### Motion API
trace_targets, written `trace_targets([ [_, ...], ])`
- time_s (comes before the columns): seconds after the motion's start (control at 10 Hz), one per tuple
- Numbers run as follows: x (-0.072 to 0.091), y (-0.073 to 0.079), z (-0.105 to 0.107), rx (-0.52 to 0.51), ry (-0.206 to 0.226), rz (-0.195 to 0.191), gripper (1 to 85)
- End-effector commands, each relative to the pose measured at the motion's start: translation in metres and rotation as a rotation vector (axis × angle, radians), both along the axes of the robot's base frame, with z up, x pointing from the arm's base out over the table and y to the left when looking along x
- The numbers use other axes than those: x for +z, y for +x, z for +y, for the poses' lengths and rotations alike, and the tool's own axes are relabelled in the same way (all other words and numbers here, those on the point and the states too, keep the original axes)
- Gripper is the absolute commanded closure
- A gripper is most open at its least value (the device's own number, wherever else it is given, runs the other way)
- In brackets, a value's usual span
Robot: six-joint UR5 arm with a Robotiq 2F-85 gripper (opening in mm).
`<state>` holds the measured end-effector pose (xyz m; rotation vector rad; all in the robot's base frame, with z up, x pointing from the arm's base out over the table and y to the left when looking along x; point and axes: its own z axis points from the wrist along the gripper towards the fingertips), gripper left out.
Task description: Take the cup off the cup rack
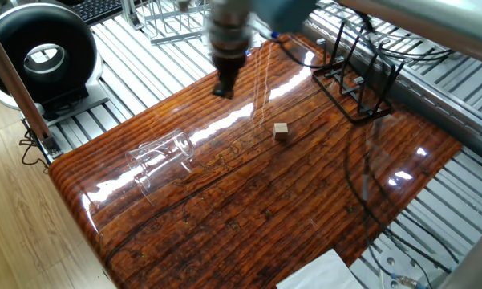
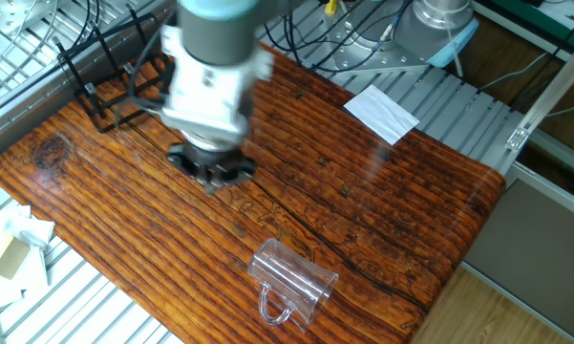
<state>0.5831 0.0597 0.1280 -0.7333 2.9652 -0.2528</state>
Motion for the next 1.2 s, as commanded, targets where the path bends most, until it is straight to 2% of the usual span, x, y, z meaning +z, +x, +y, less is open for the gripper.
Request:
trace_targets([
  [0.0,0.013,-0.008,0.066,-0.092,-0.036,-0.002,84.3],
  [0.3,0.007,-0.026,0.094,-0.14,-0.025,0.018,84.3],
  [0.4,0.001,-0.032,0.106,-0.168,-0.022,0.008,84.3],
  [0.5,0.0,-0.034,0.103,-0.176,-0.058,-0.01,84.3],
  [0.6,0.006,-0.03,0.09,-0.155,-0.092,-0.017,84.3],
  [0.8,0.017,-0.018,0.072,-0.113,-0.084,-0.018,84.3],
  [0.9,0.026,-0.013,0.056,-0.079,-0.085,-0.01,84.3],
  [1.0,0.027,-0.01,0.056,-0.04,-0.078,-0.006,84.3],
  [1.1,0.027,-0.002,0.06,0.006,-0.066,-0.032,84.3],
])
